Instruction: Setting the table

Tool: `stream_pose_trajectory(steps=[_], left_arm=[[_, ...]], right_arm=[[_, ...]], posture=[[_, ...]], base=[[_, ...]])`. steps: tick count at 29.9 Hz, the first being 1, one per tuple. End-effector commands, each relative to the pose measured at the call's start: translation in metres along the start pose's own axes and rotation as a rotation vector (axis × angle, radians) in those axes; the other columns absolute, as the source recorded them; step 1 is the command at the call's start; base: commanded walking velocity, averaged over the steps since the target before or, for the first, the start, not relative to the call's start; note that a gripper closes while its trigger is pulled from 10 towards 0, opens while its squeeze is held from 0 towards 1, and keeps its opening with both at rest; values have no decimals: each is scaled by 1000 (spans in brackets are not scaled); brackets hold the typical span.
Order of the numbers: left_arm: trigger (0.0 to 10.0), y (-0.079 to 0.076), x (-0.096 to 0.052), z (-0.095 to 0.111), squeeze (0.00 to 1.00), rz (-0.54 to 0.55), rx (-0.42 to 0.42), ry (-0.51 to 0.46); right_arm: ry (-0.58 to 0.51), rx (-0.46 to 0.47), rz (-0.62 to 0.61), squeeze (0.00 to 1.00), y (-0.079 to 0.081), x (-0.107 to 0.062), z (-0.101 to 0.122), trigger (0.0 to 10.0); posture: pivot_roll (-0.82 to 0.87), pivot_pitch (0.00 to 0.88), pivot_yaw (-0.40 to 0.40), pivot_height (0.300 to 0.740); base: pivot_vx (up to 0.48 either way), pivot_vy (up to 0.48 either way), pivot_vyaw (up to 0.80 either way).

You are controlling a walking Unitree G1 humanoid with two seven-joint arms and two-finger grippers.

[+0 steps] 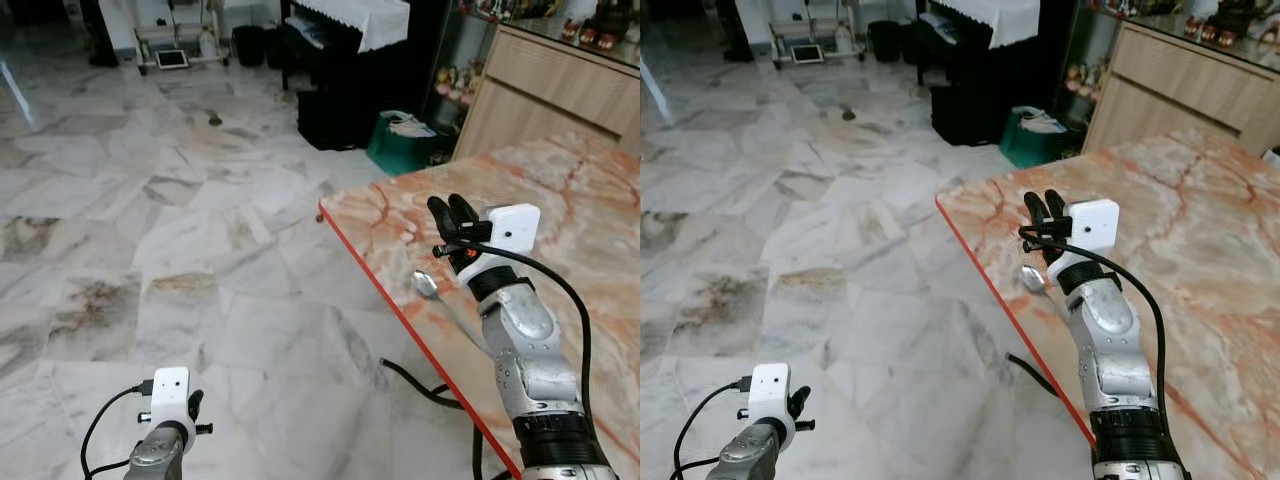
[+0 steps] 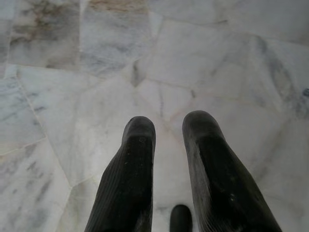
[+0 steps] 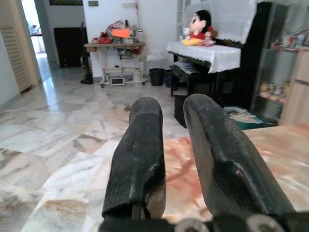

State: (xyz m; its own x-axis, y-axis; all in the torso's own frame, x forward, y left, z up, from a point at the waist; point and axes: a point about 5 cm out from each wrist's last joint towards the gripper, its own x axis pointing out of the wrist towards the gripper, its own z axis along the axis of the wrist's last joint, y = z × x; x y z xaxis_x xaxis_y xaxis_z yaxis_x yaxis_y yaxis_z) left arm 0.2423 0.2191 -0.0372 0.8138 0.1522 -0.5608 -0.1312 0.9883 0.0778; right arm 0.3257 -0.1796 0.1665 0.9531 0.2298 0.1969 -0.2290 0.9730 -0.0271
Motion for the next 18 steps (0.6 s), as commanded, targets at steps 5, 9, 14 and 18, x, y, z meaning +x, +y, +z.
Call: stream_pose_trajectory(steps=[5,9,14,18], left_arm=[[10000,0,0,1,0,-1,-8,0],[10000,0,1,1,0,-1,-11,3],[10000,-1,1,1,0,-3,-8,2],[10000,-1,1,2,0,-7,3,-3]], right_arm=[[-13,19,-22,0,-2,2,4,10000],[2,42,-38,0,-3,3,2,10000],[-23,21,-37,0,-3,3,5,10000],[-24,24,-38,0,-1,4,5,10000]], posture=[[116,0,-38,727],[116,0,-38,727],[115,0,-37,727],[117,0,-38,727]], base=[[0,0,0],[0,193,-367],[0,475,-518],[0,78,0]])
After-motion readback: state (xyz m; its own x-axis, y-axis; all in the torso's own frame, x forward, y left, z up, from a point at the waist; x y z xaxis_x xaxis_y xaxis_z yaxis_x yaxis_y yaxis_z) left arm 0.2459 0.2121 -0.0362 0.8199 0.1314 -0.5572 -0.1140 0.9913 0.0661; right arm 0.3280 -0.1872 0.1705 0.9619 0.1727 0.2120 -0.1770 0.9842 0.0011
